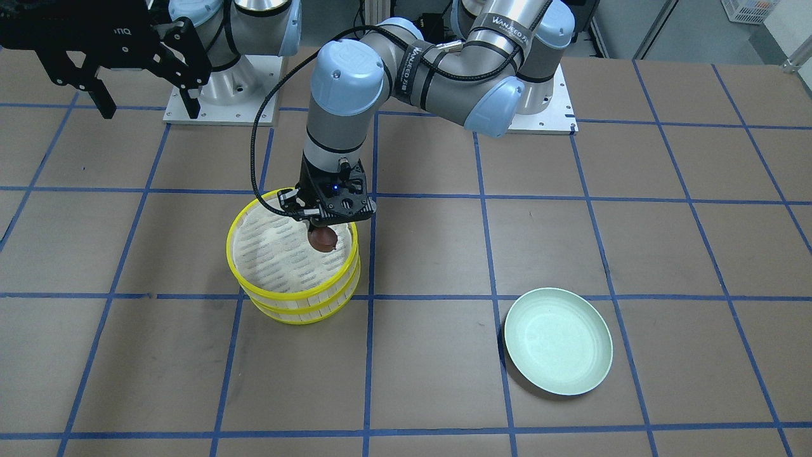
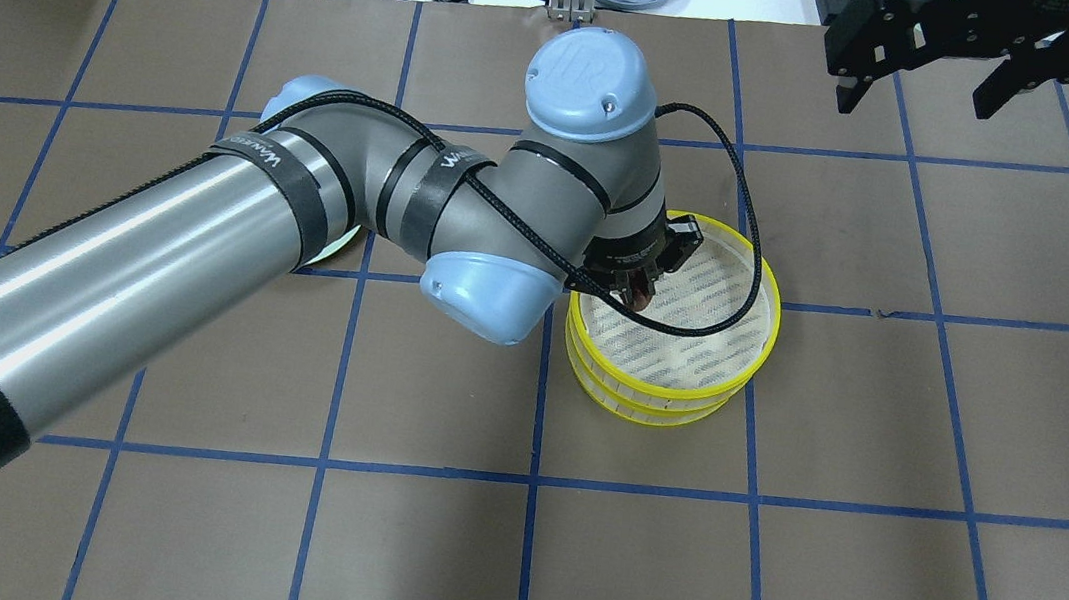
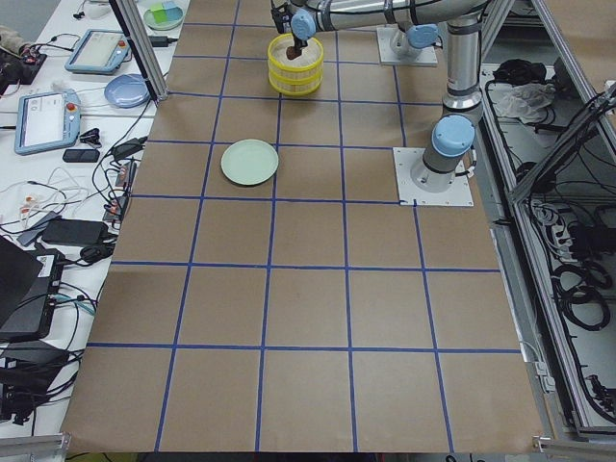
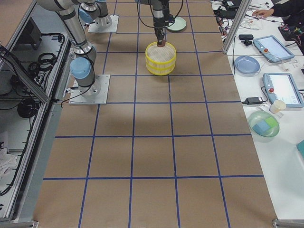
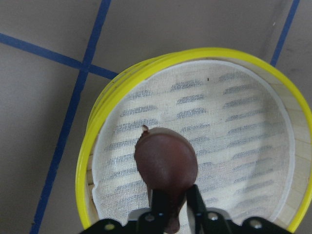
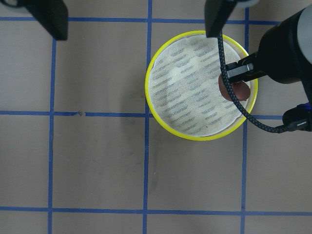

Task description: Stack buns with steamer

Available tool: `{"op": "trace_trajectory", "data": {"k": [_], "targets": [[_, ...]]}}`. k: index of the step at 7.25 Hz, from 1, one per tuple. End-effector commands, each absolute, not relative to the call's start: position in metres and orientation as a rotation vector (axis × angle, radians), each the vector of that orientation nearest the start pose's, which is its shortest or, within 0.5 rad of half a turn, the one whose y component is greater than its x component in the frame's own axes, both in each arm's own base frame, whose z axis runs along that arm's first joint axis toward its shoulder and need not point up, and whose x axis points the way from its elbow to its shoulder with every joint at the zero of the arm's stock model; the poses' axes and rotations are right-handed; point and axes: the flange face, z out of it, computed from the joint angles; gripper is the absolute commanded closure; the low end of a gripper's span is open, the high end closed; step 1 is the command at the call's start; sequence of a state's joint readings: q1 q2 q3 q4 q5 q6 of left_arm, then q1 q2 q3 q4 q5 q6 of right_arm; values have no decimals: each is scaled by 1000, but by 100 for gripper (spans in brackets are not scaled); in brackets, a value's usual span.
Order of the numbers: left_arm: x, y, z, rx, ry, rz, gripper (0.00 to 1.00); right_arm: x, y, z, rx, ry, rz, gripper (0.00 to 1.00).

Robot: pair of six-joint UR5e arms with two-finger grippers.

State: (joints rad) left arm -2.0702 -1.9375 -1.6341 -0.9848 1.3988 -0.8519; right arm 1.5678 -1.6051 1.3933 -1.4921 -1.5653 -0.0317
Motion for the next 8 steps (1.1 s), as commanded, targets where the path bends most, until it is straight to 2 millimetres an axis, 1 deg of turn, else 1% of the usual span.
{"op": "trace_trajectory", "data": {"k": [1,3,4,5,6,7,8], "targets": [[-432,-475,316,-554,3330,-41,0,132,-481,580,-44,3131,-202,0],[-426,-476,326,-523,3311,-104,0,132,-482,576,-44,3132,-190,0],[-407,-483,344,-454,3276,-194,0,132,-482,574,-44,3130,-188,0],[-374,-489,362,-274,3187,-248,0,131,-483,574,-44,3130,-192,0],[-329,-497,389,-102,3148,-211,0,131,-483,574,-44,3130,-195,0],[-266,-512,431,-58,3126,-152,0,131,-483,573,-44,3130,-190,0],[-210,-519,480,3,3121,-116,0,131,-483,574,-44,3130,-193,0]]}}
